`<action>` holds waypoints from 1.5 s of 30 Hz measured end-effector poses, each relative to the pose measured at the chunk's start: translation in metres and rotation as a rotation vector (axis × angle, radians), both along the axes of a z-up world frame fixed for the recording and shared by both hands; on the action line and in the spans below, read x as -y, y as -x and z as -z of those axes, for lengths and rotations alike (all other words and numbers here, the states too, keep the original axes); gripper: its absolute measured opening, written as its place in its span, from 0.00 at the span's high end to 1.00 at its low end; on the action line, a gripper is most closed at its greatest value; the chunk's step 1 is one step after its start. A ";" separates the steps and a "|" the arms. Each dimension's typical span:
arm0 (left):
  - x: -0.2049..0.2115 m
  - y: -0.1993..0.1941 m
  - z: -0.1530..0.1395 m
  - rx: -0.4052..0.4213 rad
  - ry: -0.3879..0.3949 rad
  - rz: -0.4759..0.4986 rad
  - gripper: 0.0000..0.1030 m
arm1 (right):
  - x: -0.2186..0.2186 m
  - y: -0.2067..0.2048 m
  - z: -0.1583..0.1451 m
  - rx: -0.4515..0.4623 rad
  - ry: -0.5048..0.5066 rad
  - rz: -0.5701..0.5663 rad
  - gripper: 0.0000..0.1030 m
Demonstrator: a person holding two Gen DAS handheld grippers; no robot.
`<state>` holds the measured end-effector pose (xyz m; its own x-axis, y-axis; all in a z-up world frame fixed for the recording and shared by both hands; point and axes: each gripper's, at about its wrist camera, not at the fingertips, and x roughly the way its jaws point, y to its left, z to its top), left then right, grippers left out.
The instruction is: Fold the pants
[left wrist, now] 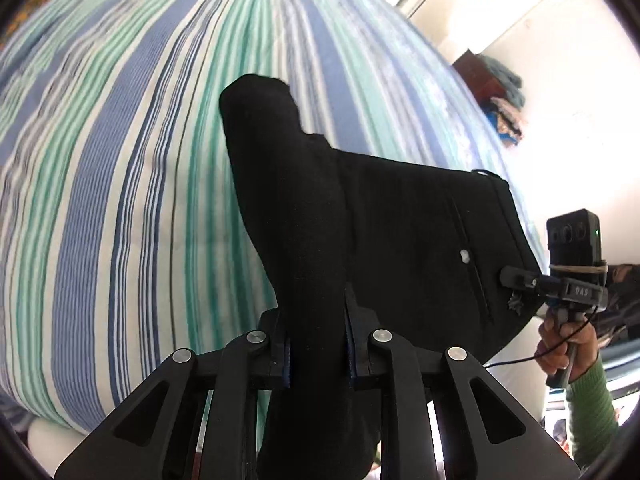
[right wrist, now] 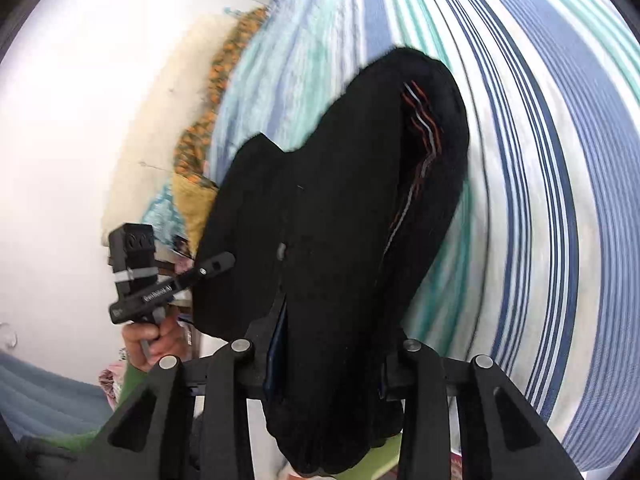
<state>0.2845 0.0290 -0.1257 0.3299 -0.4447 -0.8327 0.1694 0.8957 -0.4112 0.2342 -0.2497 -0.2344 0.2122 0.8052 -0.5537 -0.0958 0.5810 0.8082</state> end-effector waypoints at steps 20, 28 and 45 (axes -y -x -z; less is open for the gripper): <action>0.063 0.064 0.055 0.239 -0.466 -0.175 0.24 | 0.081 0.099 -0.028 0.232 0.597 0.460 0.00; 0.067 0.079 -0.013 0.401 -0.442 -0.260 0.03 | 0.050 0.138 -0.029 0.254 0.706 0.453 0.00; 0.071 0.094 -0.044 0.403 -0.456 -0.240 0.03 | 0.000 0.146 -0.087 0.403 0.853 0.401 0.00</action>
